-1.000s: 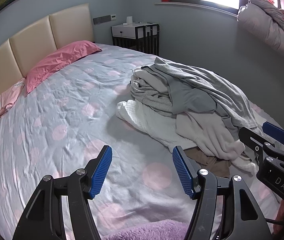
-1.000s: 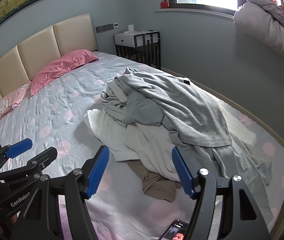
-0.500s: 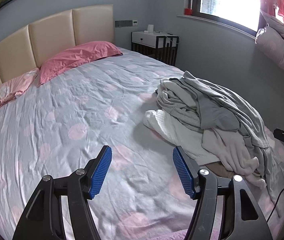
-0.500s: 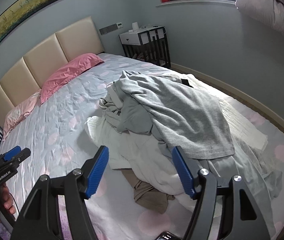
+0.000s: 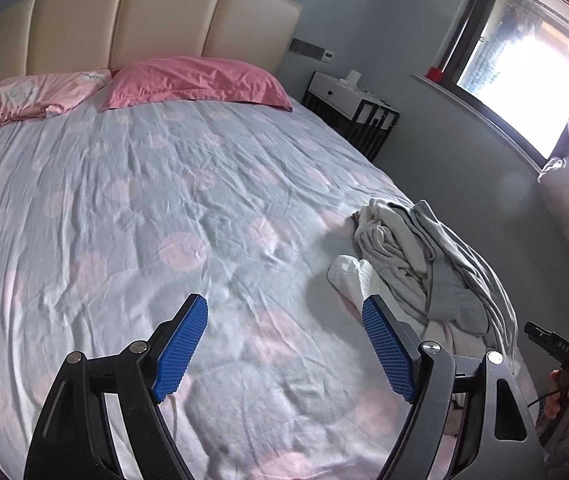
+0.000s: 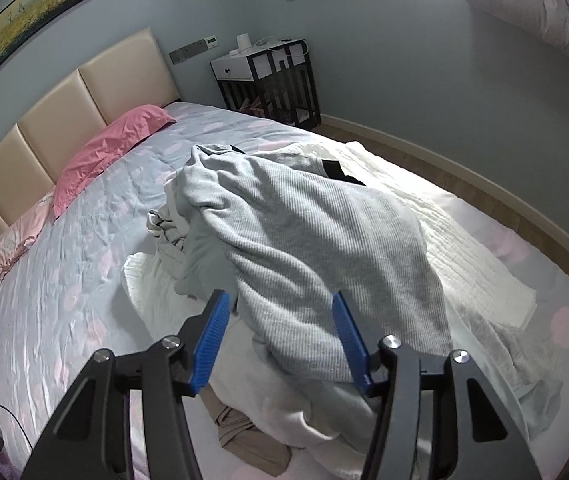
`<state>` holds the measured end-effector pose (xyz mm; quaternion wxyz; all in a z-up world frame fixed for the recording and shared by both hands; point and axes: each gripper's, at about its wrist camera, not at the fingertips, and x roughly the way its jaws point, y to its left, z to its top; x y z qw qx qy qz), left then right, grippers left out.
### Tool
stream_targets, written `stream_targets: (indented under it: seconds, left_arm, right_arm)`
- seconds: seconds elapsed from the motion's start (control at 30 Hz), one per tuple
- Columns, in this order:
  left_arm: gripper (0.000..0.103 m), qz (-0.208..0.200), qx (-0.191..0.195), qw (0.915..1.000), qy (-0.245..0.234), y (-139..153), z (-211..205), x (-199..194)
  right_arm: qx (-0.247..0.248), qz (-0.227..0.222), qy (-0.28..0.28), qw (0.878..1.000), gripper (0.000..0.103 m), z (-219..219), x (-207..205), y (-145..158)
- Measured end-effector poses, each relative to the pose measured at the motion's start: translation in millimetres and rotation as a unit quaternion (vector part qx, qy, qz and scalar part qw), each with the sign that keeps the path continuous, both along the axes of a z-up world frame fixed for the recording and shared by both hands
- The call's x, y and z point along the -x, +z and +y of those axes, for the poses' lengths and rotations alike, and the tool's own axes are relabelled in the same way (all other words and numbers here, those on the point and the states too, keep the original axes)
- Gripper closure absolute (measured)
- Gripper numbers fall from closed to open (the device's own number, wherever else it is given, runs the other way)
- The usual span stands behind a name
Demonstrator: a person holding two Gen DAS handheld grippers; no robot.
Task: Fold clothes
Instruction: 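Reach the right tool into the pile and grasp the grey knit garment, then lift the grey garment with the right tool and carry it onto open bed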
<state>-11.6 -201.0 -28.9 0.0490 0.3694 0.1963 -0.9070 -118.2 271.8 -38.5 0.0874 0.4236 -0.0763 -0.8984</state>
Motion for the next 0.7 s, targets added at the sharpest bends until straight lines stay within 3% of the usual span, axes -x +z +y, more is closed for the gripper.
stream_targets:
  seconds: [0.13,0.23,0.4,0.53,0.63,0.7]
  left_arm:
    - [0.023,-0.026,-0.005,0.9996,0.0,-17.4,-11.9,8.1]
    - [0.023,-0.043,-0.008,0.999,0.001,-29.6,-21.0,12.5]
    - [0.023,-0.069,0.004,0.9976,0.011,-43.4,-41.2,9.6]
    - [0.023,-0.092,0.043,0.9947,0.014,-45.4,-62.2,1.0]
    - [0.023,-0.11,0.077,0.9909,0.01,-39.4,-80.8,-5.9]
    - [0.023,-0.116,0.101,0.9881,0.005,-32.1,-94.7,-12.9]
  right_arm:
    - [-0.03,-0.001,0.018,0.999,0.056,-10.5,28.8,-4.9]
    - [-0.019,-0.015,0.05,0.998,0.056,-24.8,50.9,-11.1]
    - [-0.08,-0.029,0.082,0.993,0.056,-66.3,74.3,-28.4]
    - [-0.116,-0.048,0.068,0.99,0.074,-77.8,92.7,-41.2]
    - [-0.114,-0.049,0.062,0.99,0.091,-74.8,94.3,-35.0]
    - [-0.127,-0.041,0.052,0.99,0.094,-74.1,91.0,-24.6]
